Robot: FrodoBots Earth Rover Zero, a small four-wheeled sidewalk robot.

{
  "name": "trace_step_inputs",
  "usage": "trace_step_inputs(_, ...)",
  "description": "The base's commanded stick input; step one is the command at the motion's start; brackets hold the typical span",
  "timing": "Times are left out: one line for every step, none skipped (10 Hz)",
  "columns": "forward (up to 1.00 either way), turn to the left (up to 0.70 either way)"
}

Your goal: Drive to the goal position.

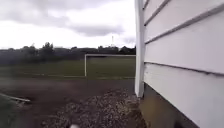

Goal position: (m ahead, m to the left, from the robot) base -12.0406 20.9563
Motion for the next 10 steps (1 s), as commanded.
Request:
trace_step_inputs(0.0,0.0)
trace_step_inputs(0.0,0.0)
trace_step_inputs(0.0,0.0)
trace_step_inputs(0.0,0.0)
trace_step_inputs(-0.03,0.0)
trace_step_inputs(-0.03,0.0)
trace_step_inputs(-0.01,0.0)
trace_step_inputs(0.2,0.0)
trace_step_inputs(0.29,0.0)
trace_step_inputs(0.32,0.0)
